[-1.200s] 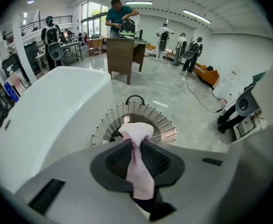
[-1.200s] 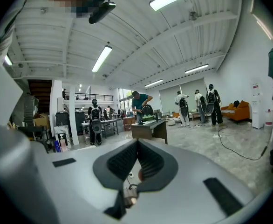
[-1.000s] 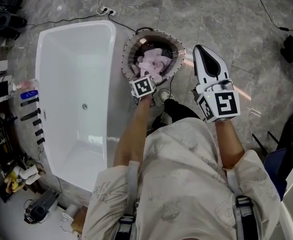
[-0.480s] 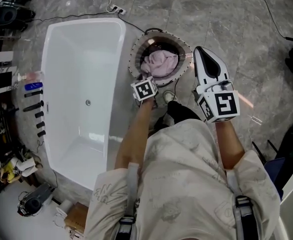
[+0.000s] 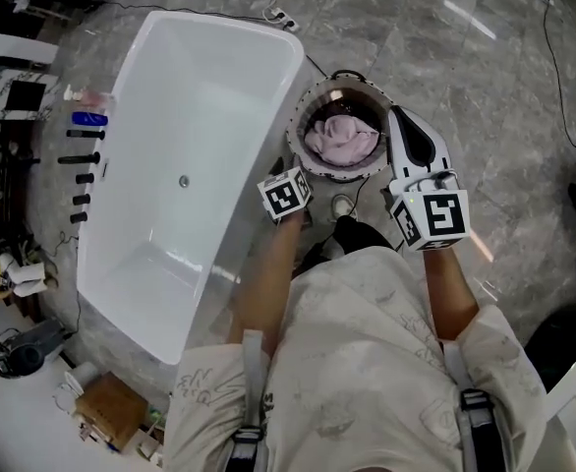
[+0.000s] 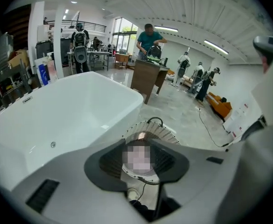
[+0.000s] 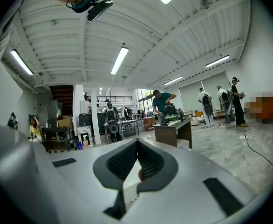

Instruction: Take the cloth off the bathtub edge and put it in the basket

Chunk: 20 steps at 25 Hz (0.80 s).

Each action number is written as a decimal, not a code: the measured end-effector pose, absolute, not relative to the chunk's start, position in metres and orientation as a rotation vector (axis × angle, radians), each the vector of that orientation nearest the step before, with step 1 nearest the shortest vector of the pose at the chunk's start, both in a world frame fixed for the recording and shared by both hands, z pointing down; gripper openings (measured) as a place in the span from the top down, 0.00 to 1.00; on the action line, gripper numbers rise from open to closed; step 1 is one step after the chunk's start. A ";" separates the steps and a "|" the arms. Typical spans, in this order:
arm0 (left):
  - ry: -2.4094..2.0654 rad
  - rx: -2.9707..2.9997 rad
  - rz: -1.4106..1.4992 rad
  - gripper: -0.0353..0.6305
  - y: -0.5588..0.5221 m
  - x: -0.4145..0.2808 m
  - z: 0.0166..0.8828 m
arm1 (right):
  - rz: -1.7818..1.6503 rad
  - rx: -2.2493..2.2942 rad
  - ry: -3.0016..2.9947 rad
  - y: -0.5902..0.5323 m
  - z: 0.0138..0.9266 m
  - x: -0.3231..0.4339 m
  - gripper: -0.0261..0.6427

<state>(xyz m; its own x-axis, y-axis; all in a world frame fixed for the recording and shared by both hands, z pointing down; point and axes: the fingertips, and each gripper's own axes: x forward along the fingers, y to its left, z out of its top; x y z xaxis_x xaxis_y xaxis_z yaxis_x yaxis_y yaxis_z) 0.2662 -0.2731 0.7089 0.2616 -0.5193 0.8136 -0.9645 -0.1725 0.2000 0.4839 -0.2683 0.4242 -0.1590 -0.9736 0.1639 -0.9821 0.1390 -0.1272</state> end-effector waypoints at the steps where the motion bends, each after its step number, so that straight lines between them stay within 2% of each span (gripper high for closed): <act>1: -1.372 1.800 0.761 0.73 -0.271 0.256 0.705 | 0.313 1.987 -2.358 -0.270 0.423 0.475 0.98; 10: -1.616 1.674 0.509 0.73 -0.256 0.132 0.665 | 0.250 1.689 -2.581 -0.299 0.409 0.360 0.98; 20: -1.880 1.533 0.360 0.73 -0.190 -0.006 0.612 | 0.208 1.348 -2.750 -0.297 0.395 0.227 0.98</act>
<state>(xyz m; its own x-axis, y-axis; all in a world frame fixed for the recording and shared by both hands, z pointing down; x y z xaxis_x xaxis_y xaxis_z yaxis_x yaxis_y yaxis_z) -0.0063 -0.1905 0.6117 -0.0795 -0.7556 0.6503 -0.9423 0.2697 0.1983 0.2268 -0.2974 0.3954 -0.6123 -0.7808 0.1238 -0.7906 0.6058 -0.0896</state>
